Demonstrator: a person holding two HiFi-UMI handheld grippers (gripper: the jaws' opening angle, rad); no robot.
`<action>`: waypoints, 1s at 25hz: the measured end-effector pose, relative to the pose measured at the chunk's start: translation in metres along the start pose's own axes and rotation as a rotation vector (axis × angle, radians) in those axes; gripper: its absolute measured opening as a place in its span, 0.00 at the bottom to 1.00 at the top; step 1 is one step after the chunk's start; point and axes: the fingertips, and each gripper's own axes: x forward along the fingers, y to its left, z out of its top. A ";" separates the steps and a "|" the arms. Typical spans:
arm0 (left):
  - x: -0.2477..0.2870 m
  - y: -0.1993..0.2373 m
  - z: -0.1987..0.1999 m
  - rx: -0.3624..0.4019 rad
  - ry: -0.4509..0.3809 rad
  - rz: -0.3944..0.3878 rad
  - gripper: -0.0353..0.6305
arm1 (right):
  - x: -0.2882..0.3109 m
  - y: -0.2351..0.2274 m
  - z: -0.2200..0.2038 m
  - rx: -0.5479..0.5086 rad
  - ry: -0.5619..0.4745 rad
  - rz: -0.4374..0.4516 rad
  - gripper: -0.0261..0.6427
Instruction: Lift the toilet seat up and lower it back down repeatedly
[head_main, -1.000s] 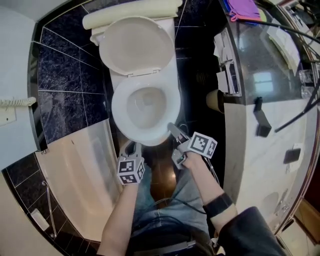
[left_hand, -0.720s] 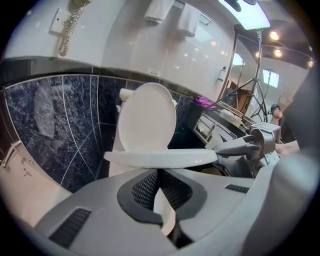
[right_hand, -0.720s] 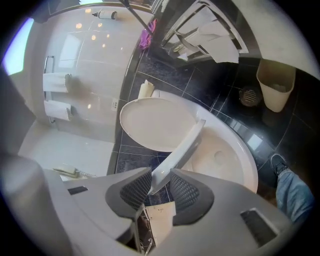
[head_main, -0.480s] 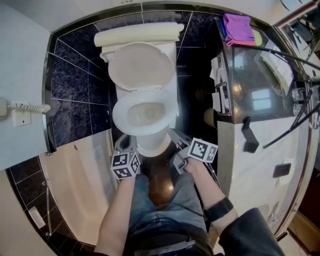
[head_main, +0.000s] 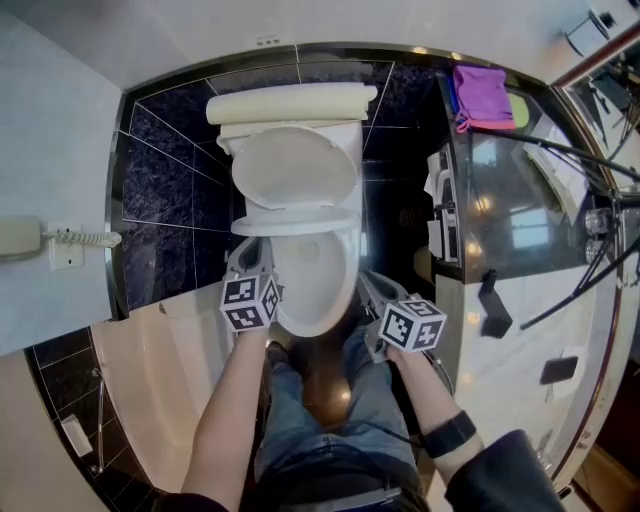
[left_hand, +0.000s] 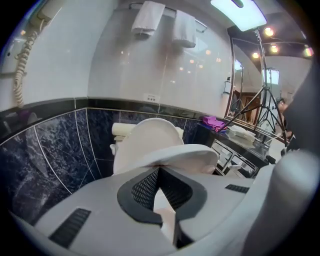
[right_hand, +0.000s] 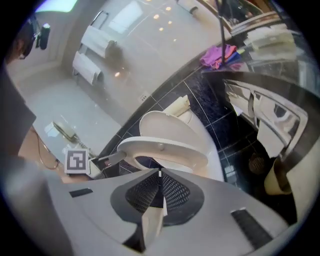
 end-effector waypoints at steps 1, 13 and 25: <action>0.006 0.002 0.007 0.005 -0.007 0.005 0.05 | -0.001 0.000 0.004 -0.052 0.003 -0.010 0.08; 0.074 0.020 0.064 0.145 -0.053 0.040 0.05 | -0.003 0.008 0.036 -0.346 0.012 -0.043 0.08; 0.090 0.017 0.083 0.203 -0.037 0.033 0.05 | -0.009 -0.002 0.057 -0.396 -0.011 -0.064 0.08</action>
